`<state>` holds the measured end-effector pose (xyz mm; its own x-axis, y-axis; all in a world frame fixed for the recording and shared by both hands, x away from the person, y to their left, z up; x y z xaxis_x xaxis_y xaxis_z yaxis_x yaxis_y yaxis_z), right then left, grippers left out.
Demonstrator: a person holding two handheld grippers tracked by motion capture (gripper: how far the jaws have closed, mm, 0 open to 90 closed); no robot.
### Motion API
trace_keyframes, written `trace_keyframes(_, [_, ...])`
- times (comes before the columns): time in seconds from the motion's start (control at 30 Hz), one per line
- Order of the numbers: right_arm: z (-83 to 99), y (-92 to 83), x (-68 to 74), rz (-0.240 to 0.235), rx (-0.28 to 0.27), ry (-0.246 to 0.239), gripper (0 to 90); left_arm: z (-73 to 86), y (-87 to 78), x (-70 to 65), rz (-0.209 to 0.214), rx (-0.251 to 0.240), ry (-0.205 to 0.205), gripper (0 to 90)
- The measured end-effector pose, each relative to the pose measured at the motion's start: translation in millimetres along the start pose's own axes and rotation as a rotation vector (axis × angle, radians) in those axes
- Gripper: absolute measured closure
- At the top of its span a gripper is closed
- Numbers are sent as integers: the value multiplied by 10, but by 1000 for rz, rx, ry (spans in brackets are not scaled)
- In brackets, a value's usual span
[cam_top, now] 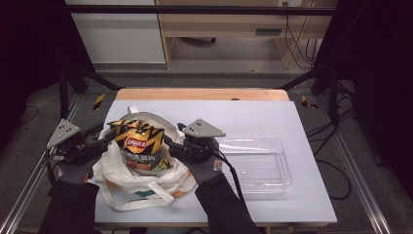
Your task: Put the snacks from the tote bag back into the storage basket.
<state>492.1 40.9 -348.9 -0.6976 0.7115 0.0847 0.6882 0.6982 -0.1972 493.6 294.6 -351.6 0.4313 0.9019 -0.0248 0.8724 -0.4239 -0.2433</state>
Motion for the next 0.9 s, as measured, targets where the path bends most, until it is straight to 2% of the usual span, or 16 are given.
trace_keyframes(0.23, [-2,114,32,-2,12,-1,468,-15,77,-6,8,6,-22,450])
trace_keyframes(0.4, [23,174,40,-7,24,3,514,66,119,35,-6,25,-38,492])
trace_keyframes(0.9, [142,330,89,-12,57,13,597,204,205,80,18,75,-51,614])
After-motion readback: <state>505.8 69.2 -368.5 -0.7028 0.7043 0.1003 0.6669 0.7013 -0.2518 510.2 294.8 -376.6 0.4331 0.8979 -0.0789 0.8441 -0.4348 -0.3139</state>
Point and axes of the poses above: each handheld gripper's, and its own axes: y roughly forward along the jaws, z roughly out of its underside, x roughly to its left, the point moved 6 cm from there along y, roughly forward along the jaws, and after that the axes turned 3 degrees about -x, right-handed, at the moved point
